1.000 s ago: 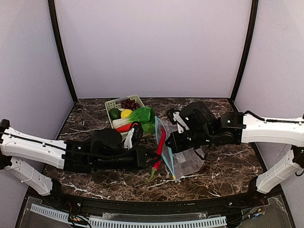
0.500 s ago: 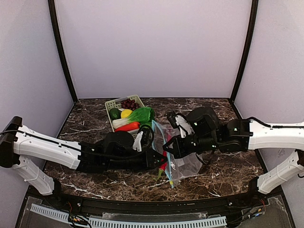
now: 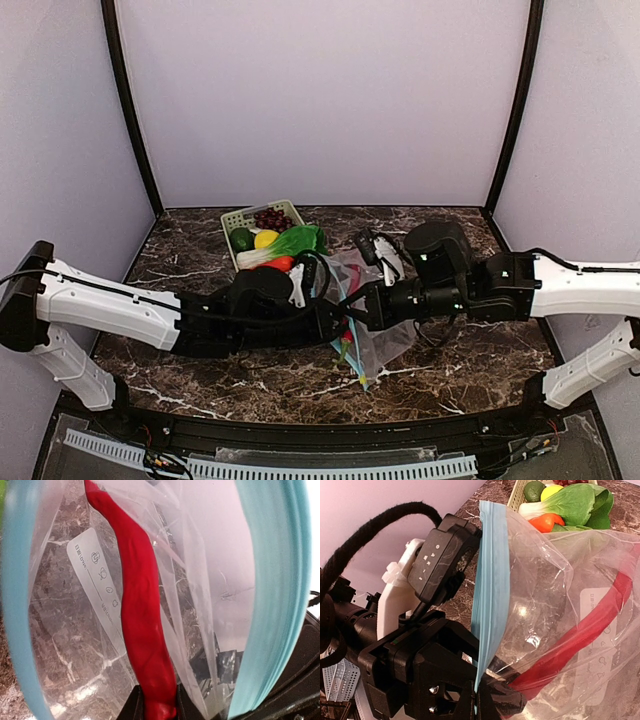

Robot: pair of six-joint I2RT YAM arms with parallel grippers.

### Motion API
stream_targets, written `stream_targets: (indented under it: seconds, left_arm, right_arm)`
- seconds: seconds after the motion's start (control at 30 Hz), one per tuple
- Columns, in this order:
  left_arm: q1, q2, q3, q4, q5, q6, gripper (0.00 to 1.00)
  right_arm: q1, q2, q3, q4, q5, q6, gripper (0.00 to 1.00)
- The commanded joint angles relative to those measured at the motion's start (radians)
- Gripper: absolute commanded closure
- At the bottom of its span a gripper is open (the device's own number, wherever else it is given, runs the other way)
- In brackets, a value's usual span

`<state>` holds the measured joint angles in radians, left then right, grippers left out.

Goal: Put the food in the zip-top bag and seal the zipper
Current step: Place the fake vegetable in the zipper food storage bag.

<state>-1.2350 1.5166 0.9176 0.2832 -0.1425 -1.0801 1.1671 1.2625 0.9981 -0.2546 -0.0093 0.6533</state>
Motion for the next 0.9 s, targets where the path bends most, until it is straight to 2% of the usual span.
stream_targets:
  seconds: [0.0,0.13,0.3,0.5,0.6,0.67,0.87]
  left_arm:
    - [0.019,0.024,0.05,-0.058,-0.021,0.046,0.93]
    - [0.02,0.057,0.093,-0.087,0.024,0.064,0.93]
    - [0.02,0.068,0.09,-0.052,0.002,0.072,0.89]
    - [0.02,0.06,0.111,-0.089,0.007,0.112,0.71]
    - [0.021,0.044,0.107,-0.1,0.015,0.124,0.53]
    - [0.022,0.023,0.111,-0.12,0.02,0.139,0.45]
    - [0.022,-0.062,0.144,-0.238,0.099,0.201,0.32]
  right_arm:
    - [0.016,0.007,-0.008,0.035,-0.032,0.033,1.0]
    - [0.017,0.007,-0.006,0.027,0.005,0.065,1.0]
    - [0.017,0.008,0.011,0.018,0.049,0.078,1.0]
    - [0.016,-0.01,-0.009,0.002,0.098,0.135,1.0]
    - [0.013,-0.022,-0.021,-0.003,0.116,0.168,1.0]
    - [0.012,-0.031,-0.028,-0.011,0.127,0.198,1.0]
    - [-0.011,-0.051,-0.046,-0.025,0.144,0.219,1.0]
